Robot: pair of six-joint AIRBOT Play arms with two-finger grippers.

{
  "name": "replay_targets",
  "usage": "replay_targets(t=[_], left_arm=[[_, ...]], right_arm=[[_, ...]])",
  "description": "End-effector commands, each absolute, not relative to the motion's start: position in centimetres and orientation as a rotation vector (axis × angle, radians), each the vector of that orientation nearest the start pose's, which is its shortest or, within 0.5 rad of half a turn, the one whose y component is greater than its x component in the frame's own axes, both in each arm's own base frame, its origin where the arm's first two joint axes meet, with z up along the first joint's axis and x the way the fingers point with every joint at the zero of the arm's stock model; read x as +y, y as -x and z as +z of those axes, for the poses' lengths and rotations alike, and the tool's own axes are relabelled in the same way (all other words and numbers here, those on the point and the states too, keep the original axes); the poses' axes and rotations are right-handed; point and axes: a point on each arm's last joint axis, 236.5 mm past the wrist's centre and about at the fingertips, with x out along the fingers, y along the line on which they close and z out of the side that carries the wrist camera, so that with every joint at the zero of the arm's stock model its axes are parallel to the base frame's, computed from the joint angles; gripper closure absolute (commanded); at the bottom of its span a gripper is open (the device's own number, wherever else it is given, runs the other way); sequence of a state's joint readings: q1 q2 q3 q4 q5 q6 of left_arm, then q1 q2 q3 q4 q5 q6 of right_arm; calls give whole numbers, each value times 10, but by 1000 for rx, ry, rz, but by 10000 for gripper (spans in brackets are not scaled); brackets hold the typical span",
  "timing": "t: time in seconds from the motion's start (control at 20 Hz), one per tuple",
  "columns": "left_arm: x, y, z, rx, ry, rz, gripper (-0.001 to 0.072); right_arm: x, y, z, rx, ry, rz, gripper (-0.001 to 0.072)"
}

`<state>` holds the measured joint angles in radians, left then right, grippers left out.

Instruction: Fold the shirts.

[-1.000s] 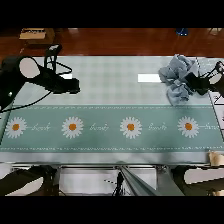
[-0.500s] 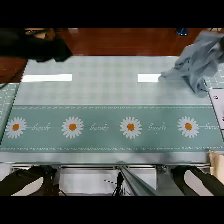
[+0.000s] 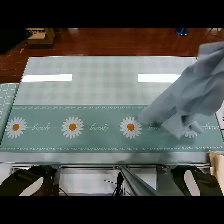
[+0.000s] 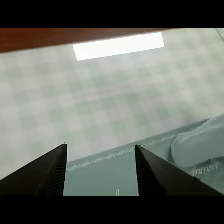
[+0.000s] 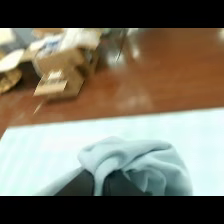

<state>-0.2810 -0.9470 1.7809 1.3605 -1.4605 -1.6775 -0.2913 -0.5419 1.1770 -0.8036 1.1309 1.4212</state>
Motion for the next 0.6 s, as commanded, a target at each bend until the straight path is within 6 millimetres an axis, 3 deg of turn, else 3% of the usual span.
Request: replay_targets(t=[0.0, 0.1, 0.2, 0.3, 0.45, 0.5, 0.55], left_arm=[[-132, -278, 311, 786, 76, -425, 200], [-133, -281, 277, 876, 74, -417, 200], [-140, -280, 243, 971, 87, -429, 199], [-151, -273, 215, 1057, 115, -465, 199], [-161, -265, 200, 1112, 144, -504, 199], [-161, -265, 200, 1112, 144, -504, 199], [-161, -265, 200, 1112, 143, -503, 199]], right_arm=[[101, -270, 287, 560, -439, 485, 685], [122, -283, 264, 645, -425, 562, 685], [168, -294, 239, 717, -379, 672, 685], [229, -307, 207, 764, -290, 745, 685], [326, -318, 150, 790, -215, 813, 683], [352, -320, 131, 795, -216, 830, 655], [368, -321, 116, 809, -222, 835, 465]])
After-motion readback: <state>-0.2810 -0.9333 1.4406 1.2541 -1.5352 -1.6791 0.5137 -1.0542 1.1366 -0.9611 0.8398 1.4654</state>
